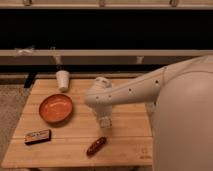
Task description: Place the white sponge in the ceramic bowl
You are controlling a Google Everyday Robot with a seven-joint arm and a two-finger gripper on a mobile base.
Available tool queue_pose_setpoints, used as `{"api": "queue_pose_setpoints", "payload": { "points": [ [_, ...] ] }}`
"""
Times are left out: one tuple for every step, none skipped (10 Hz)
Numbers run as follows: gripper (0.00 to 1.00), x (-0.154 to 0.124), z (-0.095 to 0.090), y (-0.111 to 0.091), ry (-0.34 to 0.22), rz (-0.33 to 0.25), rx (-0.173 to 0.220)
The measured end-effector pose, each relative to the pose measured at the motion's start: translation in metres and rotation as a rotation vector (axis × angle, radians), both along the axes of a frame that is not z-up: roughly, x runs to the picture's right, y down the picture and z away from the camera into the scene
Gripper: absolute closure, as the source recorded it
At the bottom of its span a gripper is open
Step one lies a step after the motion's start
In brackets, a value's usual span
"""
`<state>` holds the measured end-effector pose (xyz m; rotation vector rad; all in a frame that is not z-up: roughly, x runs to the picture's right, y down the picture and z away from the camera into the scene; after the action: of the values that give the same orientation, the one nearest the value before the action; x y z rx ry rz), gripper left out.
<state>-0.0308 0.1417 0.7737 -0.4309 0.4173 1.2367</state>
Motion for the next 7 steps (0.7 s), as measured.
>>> {"api": "queue_pose_setpoints", "payload": {
  "points": [
    [1.0,-0.021,0.002,-0.012,-0.029,-0.044,0.007],
    [1.0,-0.039,0.006,-0.022,-0.055,-0.078,0.013],
    [1.0,-0.062,0.011,-0.034,-0.09,-0.124,0.021],
    [1.0,-0.084,0.016,-0.044,-0.127,-0.166,0.027],
    [1.0,-0.103,0.021,-0.051,-0.157,-0.203,0.03],
    [1.0,-0.123,0.026,-0.058,-0.194,-0.241,0.033],
    [1.0,-0.147,0.031,-0.065,-0.24,-0.286,0.036]
  ]
}}
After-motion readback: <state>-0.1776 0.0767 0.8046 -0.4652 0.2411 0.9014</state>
